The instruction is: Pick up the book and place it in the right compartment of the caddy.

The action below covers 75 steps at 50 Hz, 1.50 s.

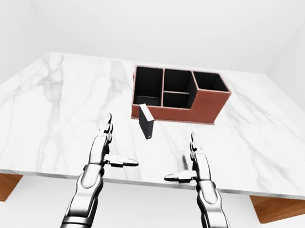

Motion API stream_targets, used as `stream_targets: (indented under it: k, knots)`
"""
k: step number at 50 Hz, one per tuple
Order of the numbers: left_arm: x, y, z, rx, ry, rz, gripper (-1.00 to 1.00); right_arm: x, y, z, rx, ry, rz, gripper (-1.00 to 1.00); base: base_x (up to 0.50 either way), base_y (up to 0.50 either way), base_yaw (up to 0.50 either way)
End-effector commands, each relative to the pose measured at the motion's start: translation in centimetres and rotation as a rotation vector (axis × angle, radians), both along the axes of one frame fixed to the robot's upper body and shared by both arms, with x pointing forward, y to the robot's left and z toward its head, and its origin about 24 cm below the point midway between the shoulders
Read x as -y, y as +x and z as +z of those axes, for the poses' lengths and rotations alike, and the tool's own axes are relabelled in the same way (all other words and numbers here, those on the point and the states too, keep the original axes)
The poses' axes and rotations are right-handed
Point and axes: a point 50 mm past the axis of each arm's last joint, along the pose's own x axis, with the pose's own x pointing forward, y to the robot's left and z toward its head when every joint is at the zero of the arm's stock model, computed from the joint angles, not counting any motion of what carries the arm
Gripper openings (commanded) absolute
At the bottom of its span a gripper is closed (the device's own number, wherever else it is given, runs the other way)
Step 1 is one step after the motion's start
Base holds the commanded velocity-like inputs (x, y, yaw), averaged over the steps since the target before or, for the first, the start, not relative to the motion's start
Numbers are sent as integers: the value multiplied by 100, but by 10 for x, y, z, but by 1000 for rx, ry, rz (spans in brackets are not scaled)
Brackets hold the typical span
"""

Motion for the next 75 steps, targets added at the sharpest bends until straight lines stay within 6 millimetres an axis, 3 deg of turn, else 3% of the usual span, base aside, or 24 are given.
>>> stream_targets:
  k: [1, 41, 54, 58, 75]
  knots:
    - [0, 0, -1, 0, 0, 1, 100, 0, 0, 0, 2, -2, 2, 100, 18, -1, 0]
    - [0, 0, -2, -5, 5, 0, 100, -1, -1, -5, -20, -8, 6, 100, 18, -1, 0]
    - [0, 1, -2, -3, 5, 2, 100, -2, 0, 6, 25, -5, 14, 100, 18, -1, 0]
    - [0, 1, -2, -2, 5, 2, 100, -2, -1, -4, -17, -11, 8, 100, 18, -1, 0]
    - [0, 1, -2, -5, 8, 5, 100, -2, -1, -4, -18, -11, 10, 100, 18, -1, 0]
